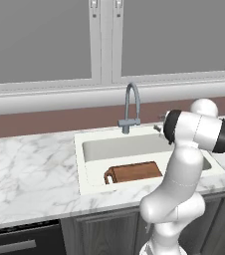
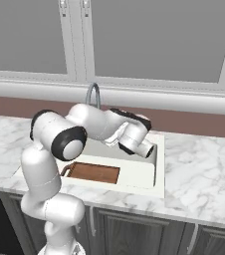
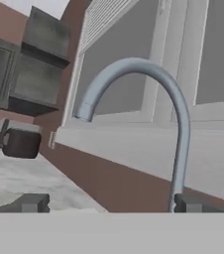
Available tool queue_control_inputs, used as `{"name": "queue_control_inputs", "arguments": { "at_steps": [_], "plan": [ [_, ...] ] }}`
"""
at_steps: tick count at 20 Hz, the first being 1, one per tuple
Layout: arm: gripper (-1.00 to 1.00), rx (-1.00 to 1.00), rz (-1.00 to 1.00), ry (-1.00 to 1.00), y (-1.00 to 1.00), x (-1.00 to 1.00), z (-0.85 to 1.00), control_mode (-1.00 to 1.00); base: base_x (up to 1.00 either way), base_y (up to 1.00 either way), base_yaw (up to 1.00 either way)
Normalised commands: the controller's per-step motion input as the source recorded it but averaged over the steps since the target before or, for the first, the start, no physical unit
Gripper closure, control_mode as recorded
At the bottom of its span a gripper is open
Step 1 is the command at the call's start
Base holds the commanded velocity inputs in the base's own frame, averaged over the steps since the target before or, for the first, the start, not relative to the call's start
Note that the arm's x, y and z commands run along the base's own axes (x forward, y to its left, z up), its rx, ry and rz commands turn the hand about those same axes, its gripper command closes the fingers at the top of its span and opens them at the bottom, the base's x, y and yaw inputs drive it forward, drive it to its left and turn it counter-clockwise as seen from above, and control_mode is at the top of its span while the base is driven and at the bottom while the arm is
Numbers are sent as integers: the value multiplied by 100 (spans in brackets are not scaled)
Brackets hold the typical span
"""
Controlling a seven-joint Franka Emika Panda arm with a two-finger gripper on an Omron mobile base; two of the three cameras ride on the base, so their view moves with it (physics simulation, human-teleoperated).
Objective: Turn on the sink faucet with hot water and rinse the cutting board for ten seconds, then turn off the faucet. Push the cutting board to reach the water if necessary.
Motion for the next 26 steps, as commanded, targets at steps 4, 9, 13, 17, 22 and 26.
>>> {"name": "queue_control_inputs", "arguments": {
  "at_steps": [4,9,13,17,22,26],
  "plan": [
    [-100,7,-16,0,6,25,0,-100,0,0,0],
    [-100,0,0,0,0,26,0,-100,0,0,0],
    [-100,0,0,0,0,37,-4,-100,0,0,0],
    [-100,0,0,0,0,45,-11,-100,0,0,0],
    [-100,0,1,0,0,48,-21,-100,0,0,0],
    [-100,0,2,0,0,48,-21,-100,0,0,0]
  ]
}}
